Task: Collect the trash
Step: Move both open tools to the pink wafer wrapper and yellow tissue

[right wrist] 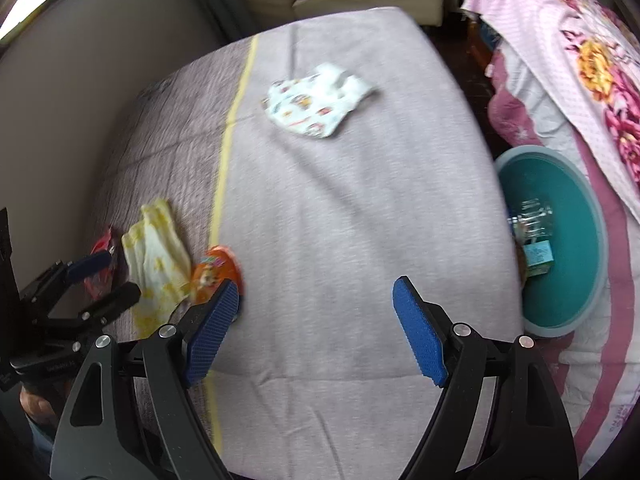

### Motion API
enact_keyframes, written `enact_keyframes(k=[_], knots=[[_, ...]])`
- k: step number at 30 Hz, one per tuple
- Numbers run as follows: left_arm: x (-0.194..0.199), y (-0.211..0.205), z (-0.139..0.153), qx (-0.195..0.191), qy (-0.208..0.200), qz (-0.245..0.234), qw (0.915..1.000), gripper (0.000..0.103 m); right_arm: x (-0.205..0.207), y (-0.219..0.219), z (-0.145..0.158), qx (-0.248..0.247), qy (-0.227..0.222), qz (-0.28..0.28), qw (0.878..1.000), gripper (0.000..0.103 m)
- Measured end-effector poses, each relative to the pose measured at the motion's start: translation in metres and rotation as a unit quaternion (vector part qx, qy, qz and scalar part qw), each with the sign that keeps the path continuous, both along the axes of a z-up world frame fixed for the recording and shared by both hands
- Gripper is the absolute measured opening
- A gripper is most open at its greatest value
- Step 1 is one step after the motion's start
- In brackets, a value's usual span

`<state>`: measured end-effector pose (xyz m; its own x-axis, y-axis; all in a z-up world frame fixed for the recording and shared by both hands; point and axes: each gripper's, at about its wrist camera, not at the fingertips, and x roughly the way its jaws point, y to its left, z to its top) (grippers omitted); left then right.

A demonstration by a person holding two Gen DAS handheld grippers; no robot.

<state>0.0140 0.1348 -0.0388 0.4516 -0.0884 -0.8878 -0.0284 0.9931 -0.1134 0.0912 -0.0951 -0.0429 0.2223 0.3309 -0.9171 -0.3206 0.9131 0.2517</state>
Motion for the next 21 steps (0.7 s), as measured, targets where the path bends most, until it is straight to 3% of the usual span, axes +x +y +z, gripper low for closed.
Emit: enact_keyframes(k=[8, 21], knots=[[-0.025, 0.051, -0.002, 0.029, -0.002, 0.022, 0.9993, 0.085, -0.015, 0.087, -0.006, -0.023, -0.004, 0.098, 0.995, 0.076], [-0.045, 0.104, -0.024, -0.019, 0.019, 0.031, 0.9992, 0.085, -0.018, 0.175, -0.04, -0.039, 0.027, 0.182, 0.982, 0.076]])
